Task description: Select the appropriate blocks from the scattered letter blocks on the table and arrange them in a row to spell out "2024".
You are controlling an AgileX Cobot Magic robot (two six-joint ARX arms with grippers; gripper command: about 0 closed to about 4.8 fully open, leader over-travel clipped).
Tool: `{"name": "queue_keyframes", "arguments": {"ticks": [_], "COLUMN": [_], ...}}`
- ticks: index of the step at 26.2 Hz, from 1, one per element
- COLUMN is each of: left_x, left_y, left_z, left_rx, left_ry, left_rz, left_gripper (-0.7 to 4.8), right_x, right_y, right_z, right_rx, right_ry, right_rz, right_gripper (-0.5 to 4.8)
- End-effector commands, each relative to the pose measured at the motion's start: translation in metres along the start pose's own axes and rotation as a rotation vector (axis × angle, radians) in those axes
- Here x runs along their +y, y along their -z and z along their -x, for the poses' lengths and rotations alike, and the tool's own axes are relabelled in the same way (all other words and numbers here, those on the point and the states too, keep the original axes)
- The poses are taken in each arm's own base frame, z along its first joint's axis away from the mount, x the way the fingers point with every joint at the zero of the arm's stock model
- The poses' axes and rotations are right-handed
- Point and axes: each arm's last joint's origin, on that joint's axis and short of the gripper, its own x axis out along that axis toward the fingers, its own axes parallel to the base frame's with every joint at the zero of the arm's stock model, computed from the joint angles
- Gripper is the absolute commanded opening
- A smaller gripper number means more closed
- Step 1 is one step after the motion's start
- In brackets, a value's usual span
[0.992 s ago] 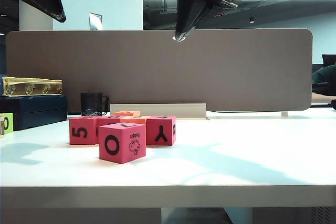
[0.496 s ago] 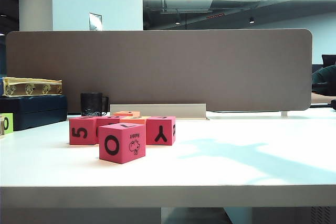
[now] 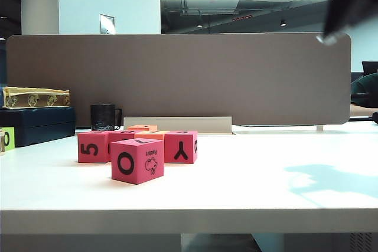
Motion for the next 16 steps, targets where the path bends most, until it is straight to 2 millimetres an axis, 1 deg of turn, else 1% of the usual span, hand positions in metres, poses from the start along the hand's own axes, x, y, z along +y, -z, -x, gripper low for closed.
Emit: {"name": "queue_keyframes", "arguments": {"ticks": [1, 3, 5, 11, 16], "left_x": [-0.001, -0.002, -0.002, -0.002, -0.002], "left_y": [0.008, 0.010, 0.010, 0.016, 0.016], "left_z": [0.003, 0.006, 0.006, 0.006, 0.006], "left_rx": [-0.009, -0.018, -0.019, 0.034, 0.038], "left_ry": [0.009, 0.009, 0.009, 0.011, 0.011], "left_rz": [-0.002, -0.006, 0.017, 0.029, 0.030], "left_gripper": [-0.06, -0.06, -0.06, -0.05, -0.06], "right_x": [-0.003, -0.003, -0.003, -0.003, -0.003], "right_y": [0.019, 0.030, 0.035, 0.039, 0.040], "right_z": [-0.006, -0.009, -0.010, -0.010, -0.011], "right_rx": [-0.048, -0.043, -0.018, 0.023, 0.032], "right_ry": [0.005, 0.007, 0.006, 0.006, 0.005], "right_rz": [-0.018, -0.020, -0.022, -0.027, -0.027], "right_gripper": [-0.02, -0.02, -0.02, -0.01, -0.01]}}
